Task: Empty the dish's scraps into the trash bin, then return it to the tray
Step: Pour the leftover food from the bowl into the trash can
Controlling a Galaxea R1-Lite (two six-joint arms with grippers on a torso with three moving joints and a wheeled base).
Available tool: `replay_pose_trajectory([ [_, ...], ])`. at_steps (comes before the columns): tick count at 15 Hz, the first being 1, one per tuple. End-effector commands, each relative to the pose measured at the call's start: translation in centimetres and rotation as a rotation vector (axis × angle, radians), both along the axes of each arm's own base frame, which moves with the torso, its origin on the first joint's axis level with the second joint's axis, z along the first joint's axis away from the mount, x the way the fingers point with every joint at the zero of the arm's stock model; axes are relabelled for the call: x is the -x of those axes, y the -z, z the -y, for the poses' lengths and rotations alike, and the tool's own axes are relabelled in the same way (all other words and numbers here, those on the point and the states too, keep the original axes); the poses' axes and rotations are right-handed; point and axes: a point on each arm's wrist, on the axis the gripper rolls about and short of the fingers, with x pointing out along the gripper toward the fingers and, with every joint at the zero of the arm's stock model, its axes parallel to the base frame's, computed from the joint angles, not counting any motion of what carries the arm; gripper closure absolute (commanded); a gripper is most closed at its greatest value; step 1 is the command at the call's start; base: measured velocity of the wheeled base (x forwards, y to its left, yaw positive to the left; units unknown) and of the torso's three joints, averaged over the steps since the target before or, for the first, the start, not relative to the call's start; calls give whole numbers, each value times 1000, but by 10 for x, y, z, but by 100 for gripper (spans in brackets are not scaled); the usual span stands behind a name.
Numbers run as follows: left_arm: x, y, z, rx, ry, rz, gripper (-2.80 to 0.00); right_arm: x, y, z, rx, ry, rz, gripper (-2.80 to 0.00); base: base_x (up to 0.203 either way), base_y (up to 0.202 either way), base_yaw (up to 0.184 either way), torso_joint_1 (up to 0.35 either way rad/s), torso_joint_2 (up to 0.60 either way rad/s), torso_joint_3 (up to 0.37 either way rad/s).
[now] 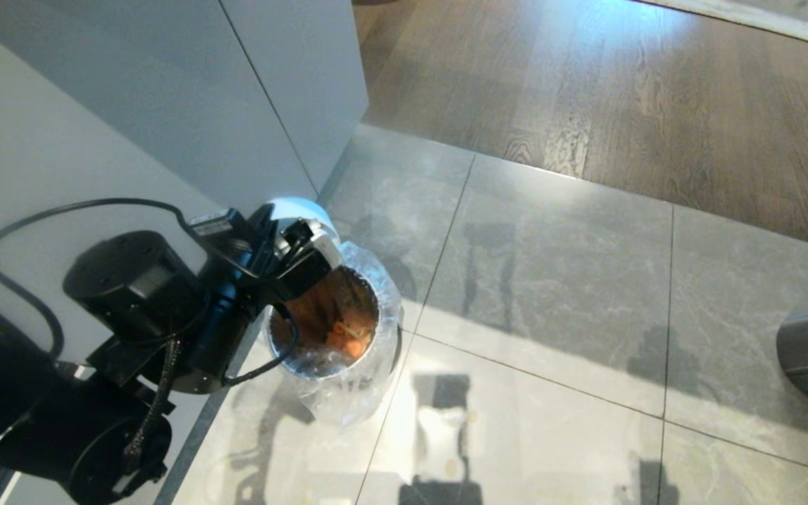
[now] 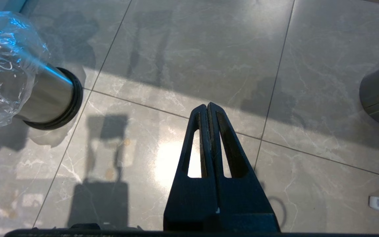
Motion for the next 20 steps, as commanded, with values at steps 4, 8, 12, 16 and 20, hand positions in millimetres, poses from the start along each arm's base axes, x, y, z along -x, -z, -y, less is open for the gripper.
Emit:
replay_pose_trajectory([
  [4,3,6,-1,-68,36,-11,0,0,0,0,0,0,1,0,0,0,0,0,0,0],
  [8,-2,-6,-8,-62,54,44,0,0,0,0,-1,0,0,0,0,0,0,0,0,0],
  [12,1,18,-15,-95,79,-71,0,0,0,0,0,0,0,0,0,0,0,0,0,0],
  [16,-6,17,-15,-60,132,-97,0,0,0,0,0,0,1,0,0,0,0,0,0,0],
  [20,-8,14,-11,-48,151,-83,0,0,0,0,0,0,1,0,0,0,0,0,0,0],
])
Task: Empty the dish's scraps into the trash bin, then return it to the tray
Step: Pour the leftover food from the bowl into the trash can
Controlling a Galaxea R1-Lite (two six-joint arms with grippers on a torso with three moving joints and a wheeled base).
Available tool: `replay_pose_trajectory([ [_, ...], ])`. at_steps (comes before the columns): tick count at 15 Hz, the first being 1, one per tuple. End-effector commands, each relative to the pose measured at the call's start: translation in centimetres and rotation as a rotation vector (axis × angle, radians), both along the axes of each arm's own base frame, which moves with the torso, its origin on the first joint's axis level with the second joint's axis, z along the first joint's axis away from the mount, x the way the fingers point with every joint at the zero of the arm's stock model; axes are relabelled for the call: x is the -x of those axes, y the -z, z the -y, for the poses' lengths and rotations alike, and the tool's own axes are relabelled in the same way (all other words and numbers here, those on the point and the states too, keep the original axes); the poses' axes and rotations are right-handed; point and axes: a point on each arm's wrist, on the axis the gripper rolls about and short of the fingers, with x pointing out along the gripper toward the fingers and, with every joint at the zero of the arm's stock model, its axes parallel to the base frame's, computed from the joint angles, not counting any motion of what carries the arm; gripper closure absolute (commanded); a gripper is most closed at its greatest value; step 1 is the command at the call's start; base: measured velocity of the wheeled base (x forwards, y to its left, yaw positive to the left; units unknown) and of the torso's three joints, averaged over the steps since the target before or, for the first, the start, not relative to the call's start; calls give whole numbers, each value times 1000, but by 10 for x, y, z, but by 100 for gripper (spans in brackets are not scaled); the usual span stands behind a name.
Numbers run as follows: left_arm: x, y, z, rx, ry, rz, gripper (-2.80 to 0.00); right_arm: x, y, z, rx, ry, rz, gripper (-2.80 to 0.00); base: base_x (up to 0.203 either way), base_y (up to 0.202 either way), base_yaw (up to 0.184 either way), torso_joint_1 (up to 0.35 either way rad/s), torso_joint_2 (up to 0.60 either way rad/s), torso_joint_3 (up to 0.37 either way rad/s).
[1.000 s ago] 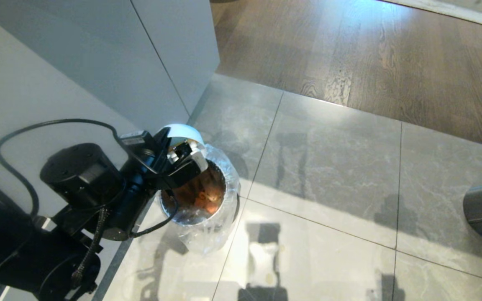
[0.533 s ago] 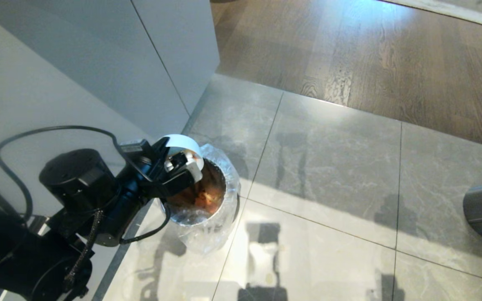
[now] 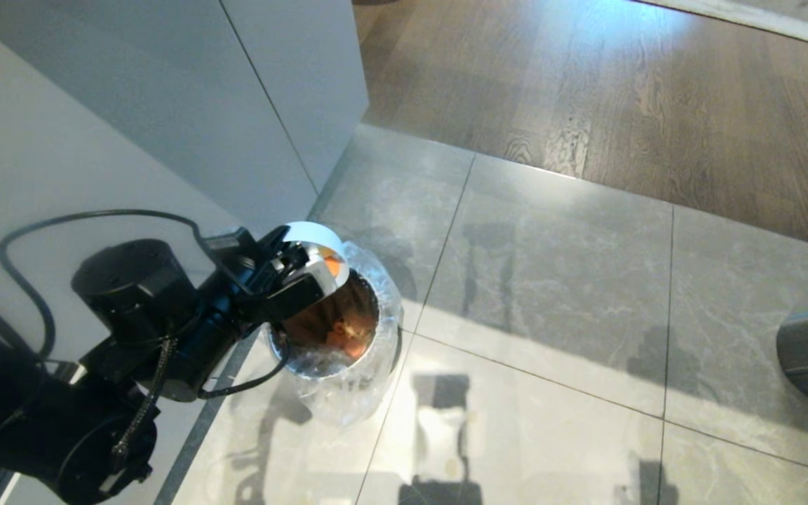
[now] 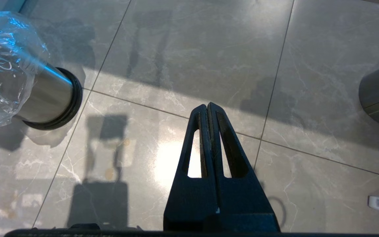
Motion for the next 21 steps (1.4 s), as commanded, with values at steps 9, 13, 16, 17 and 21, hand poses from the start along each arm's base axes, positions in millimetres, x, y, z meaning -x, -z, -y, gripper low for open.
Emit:
replay_pose_trajectory([
  [9,10,5,-6,-23,23,-68,0,0,0,0,-1,-1,0,0,0,0,0,0,0,0],
  [13,8,0,-7,-30,19,-72,0,0,0,0,-1,-1,1,0,0,0,0,0,0,0],
  [16,-1,-44,-4,-15,9,104,0,0,0,0,-1,-1,1,0,0,0,0,0,0,0],
  [17,4,-49,-6,-3,4,159,0,0,0,0,-1,-1,0,0,0,0,0,0,0,0],
  [21,29,-61,-17,38,-4,254,0,0,0,0,-1,-1,1,0,0,0,0,0,0,0],
])
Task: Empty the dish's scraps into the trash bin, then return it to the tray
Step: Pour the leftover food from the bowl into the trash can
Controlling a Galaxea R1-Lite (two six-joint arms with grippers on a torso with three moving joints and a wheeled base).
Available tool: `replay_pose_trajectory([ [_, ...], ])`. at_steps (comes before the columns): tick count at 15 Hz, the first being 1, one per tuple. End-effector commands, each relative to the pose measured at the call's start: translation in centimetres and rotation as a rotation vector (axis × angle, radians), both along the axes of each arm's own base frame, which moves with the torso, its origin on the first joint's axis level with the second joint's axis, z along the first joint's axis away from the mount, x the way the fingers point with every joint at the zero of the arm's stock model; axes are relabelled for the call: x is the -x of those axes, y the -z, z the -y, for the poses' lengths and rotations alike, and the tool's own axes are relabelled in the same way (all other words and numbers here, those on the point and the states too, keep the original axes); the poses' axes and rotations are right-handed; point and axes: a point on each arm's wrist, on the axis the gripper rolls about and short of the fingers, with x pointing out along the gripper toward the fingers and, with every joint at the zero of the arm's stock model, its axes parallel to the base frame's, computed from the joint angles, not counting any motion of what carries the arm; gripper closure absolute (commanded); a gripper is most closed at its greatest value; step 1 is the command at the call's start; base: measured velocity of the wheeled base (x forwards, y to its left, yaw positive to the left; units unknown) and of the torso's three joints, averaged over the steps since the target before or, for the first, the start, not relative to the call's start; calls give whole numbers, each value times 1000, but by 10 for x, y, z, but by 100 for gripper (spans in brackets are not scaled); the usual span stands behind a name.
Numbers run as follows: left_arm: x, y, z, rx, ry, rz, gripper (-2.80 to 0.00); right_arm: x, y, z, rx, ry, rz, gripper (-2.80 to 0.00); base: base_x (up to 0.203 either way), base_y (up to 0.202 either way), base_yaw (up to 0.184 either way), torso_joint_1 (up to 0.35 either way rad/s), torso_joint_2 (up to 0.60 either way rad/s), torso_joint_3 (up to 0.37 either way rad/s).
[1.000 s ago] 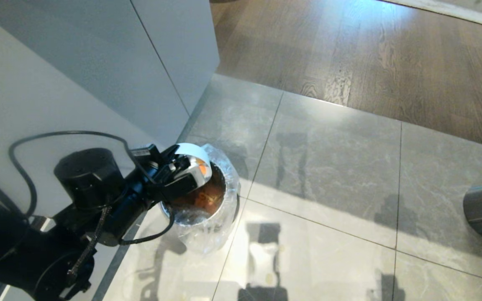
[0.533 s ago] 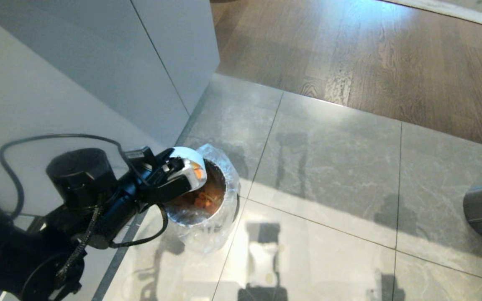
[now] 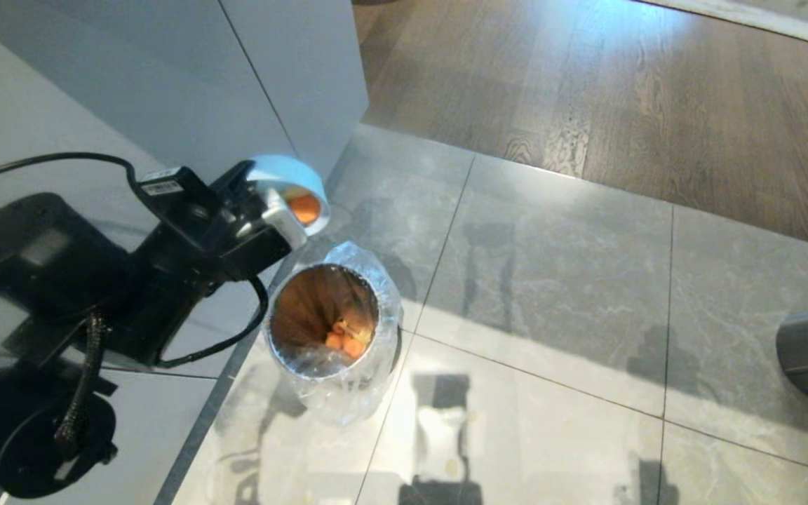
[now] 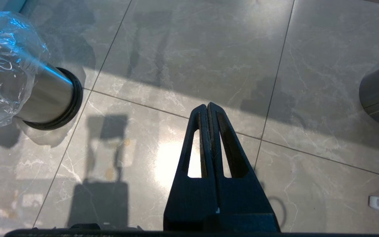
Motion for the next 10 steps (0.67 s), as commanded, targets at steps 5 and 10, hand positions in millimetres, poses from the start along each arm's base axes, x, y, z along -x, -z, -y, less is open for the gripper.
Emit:
replay_pose_trajectory([
  [5,38,-12,-6,17,35,49,0,0,0,0,-1,0,2,0,0,0,0,0,0,0],
  [10,42,-25,-7,41,31,97,0,0,0,0,0,0,2,0,0,0,0,0,0,0],
])
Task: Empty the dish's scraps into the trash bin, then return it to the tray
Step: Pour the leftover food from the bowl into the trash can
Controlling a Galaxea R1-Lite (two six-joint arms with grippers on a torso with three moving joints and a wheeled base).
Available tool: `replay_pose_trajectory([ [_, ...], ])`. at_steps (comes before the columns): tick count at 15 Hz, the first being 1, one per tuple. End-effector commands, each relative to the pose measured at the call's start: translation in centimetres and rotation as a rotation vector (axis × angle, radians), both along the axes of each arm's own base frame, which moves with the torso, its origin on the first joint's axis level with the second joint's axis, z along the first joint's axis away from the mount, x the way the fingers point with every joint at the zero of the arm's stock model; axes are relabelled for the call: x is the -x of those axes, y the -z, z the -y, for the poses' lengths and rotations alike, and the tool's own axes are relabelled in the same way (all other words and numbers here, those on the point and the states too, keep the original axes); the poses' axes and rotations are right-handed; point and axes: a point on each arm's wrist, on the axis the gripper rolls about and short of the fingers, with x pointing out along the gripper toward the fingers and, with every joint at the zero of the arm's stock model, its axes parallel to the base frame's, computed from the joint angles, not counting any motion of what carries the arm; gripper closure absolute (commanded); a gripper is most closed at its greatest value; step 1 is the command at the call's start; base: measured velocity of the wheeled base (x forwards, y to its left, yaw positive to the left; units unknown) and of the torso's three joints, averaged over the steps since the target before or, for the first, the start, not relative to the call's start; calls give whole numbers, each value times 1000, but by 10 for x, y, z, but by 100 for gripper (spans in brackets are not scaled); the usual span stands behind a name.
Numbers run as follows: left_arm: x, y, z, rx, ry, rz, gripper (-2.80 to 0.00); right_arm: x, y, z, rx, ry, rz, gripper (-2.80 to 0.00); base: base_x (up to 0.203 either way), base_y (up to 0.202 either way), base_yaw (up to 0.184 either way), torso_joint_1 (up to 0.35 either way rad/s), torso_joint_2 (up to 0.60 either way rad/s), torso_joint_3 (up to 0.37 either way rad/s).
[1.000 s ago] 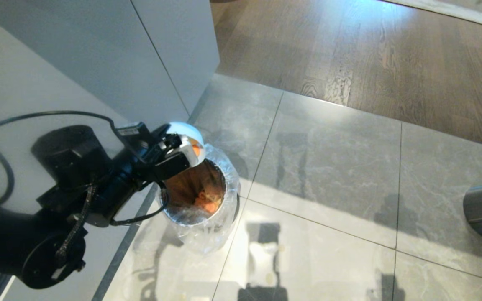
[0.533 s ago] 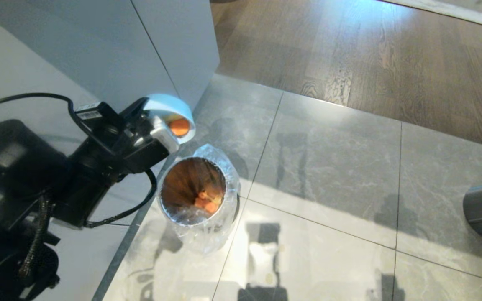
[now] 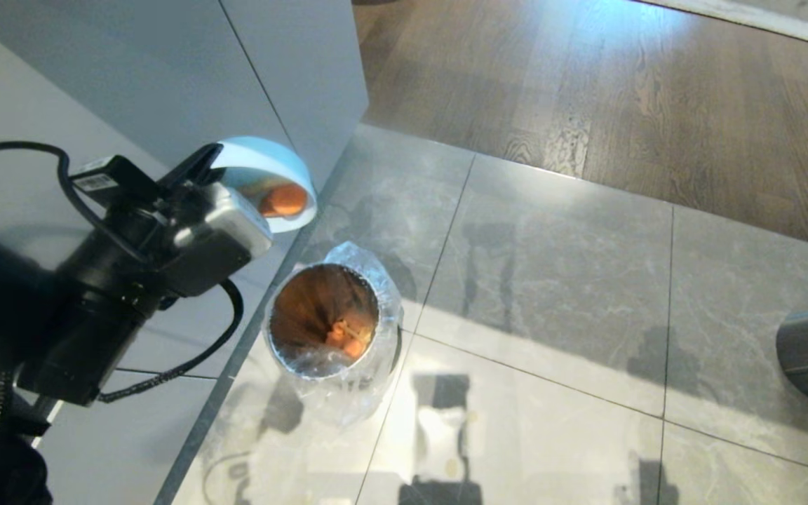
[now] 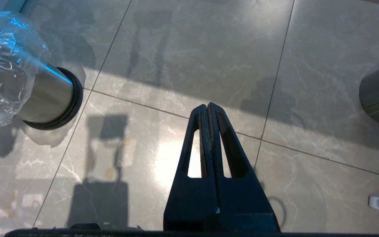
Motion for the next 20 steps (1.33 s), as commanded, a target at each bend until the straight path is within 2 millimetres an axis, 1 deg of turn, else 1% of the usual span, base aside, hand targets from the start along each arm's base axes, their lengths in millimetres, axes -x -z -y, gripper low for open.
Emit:
replay_pose_trajectory([
  [1,3,-7,-1,13,-8,32,0,0,0,0,-1,0,2,0,0,0,0,0,0,0],
  [5,2,-19,2,43,-17,70,0,0,0,0,-1,0,2,0,0,0,0,0,0,0],
  [6,4,-27,2,70,-26,100,0,0,0,0,-1,0,1,0,0,0,0,0,0,0],
  [8,7,-26,5,77,-20,94,0,0,0,0,-1,0,2,0,0,0,0,0,0,0],
  [14,12,-25,6,88,-26,84,0,0,0,0,-1,0,2,0,0,0,0,0,0,0],
  [16,18,-16,6,79,-26,50,0,0,0,0,-1,0,2,0,0,0,0,0,0,0],
  [18,25,-19,3,102,-42,64,0,0,0,0,-2,0,2,0,0,0,0,0,0,0],
  [20,29,-29,0,131,-53,102,0,0,0,0,-1,0,2,0,0,0,0,0,0,0],
])
